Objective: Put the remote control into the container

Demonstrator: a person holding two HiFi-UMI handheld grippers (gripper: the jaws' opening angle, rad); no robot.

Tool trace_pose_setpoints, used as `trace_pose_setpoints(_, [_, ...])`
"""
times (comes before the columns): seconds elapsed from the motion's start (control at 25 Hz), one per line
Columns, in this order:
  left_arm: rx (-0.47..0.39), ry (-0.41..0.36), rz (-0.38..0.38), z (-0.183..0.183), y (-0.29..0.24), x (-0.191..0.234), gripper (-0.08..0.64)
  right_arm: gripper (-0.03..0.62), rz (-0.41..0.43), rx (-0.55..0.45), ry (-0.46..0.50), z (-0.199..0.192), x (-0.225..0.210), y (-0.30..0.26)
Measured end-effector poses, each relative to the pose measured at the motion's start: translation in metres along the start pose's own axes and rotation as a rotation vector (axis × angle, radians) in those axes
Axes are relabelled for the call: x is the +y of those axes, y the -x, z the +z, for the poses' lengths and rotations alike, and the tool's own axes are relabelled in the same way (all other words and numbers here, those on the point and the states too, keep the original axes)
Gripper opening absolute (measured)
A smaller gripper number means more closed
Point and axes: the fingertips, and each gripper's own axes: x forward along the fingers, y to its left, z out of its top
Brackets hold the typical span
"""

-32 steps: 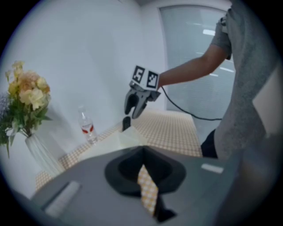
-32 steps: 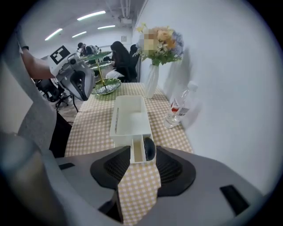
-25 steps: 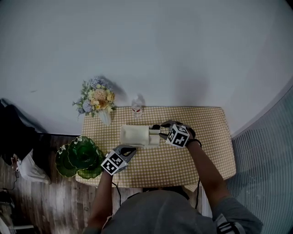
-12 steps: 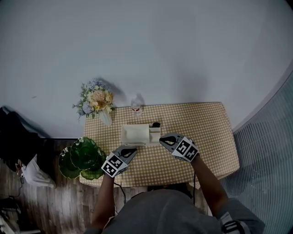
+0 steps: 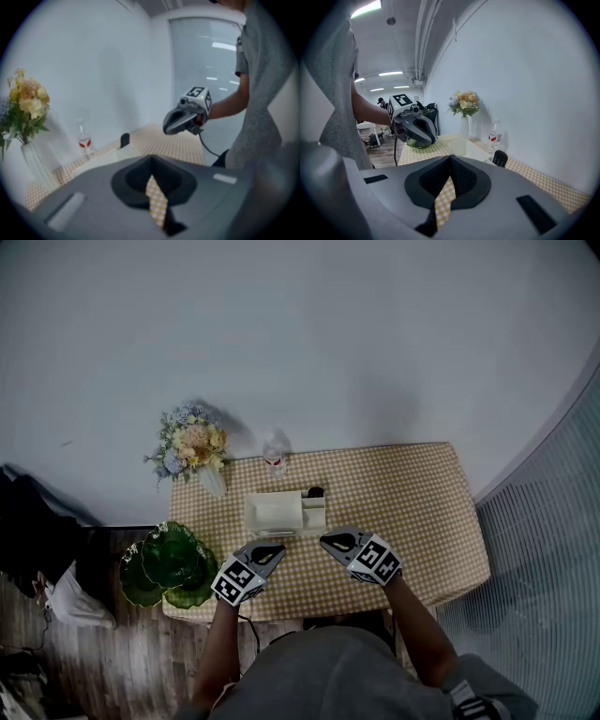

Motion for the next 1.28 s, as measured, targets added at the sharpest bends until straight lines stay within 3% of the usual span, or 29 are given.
trace_pose_setpoints(1.28, [-0.025,-0.027,-0.042,0.011,-0.003,-0.018,0.000,0.017,0.009,0.011,-0.082,-0.018,0.016,-0.001])
